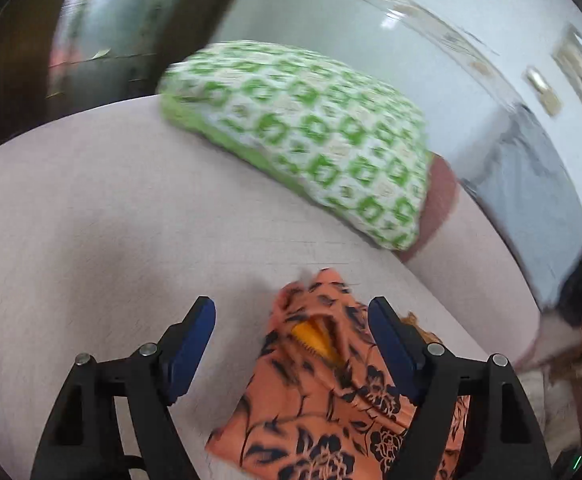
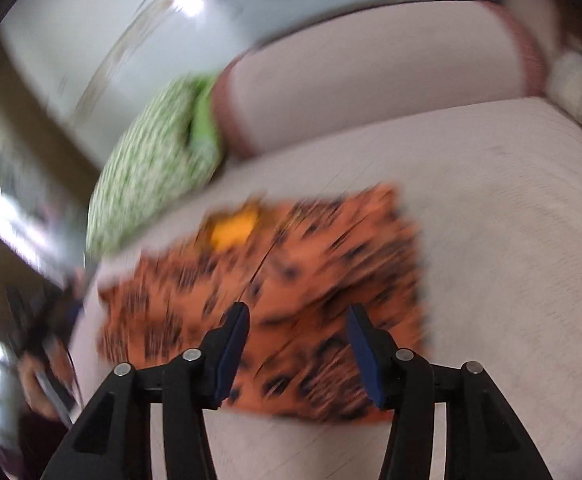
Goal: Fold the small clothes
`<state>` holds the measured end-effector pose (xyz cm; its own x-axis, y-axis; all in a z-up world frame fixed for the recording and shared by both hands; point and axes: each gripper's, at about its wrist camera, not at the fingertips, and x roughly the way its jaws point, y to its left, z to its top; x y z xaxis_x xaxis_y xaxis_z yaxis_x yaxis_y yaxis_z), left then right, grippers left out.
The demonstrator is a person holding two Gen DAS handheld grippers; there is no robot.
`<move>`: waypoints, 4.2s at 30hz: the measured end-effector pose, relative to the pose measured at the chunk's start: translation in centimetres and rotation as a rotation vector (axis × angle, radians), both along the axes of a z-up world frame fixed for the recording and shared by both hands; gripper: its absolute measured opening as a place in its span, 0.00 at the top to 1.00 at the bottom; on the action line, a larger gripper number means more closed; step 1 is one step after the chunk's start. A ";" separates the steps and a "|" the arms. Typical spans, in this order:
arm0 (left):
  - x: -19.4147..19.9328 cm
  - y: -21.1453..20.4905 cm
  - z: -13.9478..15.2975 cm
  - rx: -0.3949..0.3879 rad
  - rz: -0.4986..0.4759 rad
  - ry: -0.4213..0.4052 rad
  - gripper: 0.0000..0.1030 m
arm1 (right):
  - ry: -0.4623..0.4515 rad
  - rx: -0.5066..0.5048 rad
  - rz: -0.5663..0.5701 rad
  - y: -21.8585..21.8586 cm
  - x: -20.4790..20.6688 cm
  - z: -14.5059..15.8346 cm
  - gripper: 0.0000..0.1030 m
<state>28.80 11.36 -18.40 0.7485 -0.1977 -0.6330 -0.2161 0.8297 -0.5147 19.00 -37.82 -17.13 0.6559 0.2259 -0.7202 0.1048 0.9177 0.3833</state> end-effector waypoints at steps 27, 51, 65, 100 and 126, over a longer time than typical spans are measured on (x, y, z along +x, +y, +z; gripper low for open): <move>2.5 -0.6 -4.7 0.070 -0.144 0.249 0.23 | -0.035 -0.052 0.190 14.7 15.0 -1.3 0.60; 1.2 -1.9 -3.2 0.086 -0.258 0.176 0.23 | 0.066 -0.107 0.137 12.5 11.8 -3.2 0.57; 2.7 -4.7 -5.3 0.176 -0.259 0.270 0.23 | 0.128 -0.114 -0.360 -6.0 14.4 -5.1 0.58; -3.5 -5.5 -8.0 -0.270 -0.200 0.298 0.22 | 0.080 0.764 -0.514 -2.9 -6.4 -12.7 0.34; -4.8 -5.2 -4.2 -0.269 -0.200 0.060 0.84 | -0.157 0.204 -0.436 0.0 -2.9 -5.4 0.85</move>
<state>23.96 6.18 -22.56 0.6413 -0.5029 -0.5795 -0.0990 0.6948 -0.7124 16.12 -37.81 -22.54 0.8173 0.0324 -0.5753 0.3885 0.7063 0.5918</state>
